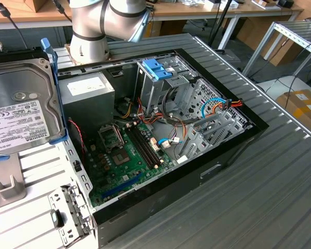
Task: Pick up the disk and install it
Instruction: 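Pick up the disk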
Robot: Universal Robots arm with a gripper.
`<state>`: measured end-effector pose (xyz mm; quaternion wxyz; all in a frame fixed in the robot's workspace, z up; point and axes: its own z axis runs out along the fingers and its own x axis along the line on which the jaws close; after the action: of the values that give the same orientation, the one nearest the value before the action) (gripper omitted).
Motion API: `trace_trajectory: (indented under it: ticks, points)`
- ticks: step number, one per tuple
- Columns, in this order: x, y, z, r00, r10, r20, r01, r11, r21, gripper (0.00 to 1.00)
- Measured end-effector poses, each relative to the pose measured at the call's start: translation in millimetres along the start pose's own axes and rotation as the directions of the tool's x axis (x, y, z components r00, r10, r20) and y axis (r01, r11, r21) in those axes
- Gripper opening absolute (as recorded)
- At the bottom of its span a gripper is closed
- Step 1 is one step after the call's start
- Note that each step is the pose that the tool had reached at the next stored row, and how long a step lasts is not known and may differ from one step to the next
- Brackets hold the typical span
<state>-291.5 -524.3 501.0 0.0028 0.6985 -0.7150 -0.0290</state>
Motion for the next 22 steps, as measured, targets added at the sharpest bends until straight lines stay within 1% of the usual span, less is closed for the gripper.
trace_trajectory:
  ticks: [2,5,7,8,9,22]
  points:
    - [1.6,-0.7,0.0,1.0,0.0,0.0,0.0,1.0,0.0,0.37]
    - [8.9,-3.2,0.0,1.0,0.0,0.0,0.0,1.0,0.0,0.37]
    - [12.0,-4.6,0.1,1.0,0.0,0.0,0.0,1.0,0.0,0.37]
    - [15.6,-11.0,0.3,1.0,0.0,0.0,0.0,1.0,0.0,0.37]
    - [17.2,-13.6,0.2,1.0,0.0,0.0,0.0,1.0,0.0,0.37]
    - [22.8,-21.8,0.0,1.0,0.0,-0.0001,0.0,1.0,-0.0001,0.37]
